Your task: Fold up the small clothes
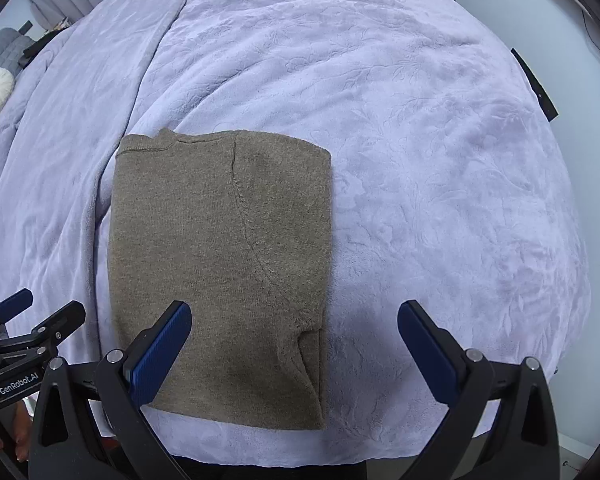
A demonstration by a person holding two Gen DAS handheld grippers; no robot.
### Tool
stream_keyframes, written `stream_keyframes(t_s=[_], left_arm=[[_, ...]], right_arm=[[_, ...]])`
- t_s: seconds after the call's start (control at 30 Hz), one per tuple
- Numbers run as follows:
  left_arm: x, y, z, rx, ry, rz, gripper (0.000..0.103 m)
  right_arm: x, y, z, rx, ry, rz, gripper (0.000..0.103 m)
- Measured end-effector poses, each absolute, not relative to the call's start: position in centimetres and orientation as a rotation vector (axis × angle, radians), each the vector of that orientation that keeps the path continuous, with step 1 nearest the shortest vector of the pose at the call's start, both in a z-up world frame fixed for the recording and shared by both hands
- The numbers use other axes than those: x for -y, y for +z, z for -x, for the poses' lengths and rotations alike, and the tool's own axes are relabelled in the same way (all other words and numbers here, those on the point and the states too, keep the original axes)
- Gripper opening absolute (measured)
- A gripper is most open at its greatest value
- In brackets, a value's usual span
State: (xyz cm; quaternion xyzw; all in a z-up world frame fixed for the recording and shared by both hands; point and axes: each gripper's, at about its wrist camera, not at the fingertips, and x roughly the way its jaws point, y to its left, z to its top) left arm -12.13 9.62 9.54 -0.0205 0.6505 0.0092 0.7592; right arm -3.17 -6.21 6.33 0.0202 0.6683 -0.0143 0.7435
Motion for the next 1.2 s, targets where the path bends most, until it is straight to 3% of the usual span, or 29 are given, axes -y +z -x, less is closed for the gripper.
stream_keyframes(t_s=[1.2], left_arm=[[-10.52, 9.25, 12.2, -1.427, 0.013, 0.048, 0.103]], right_arm=[[5.53, 6.6, 3.23, -1.465, -0.034, -0.04, 0.103]])
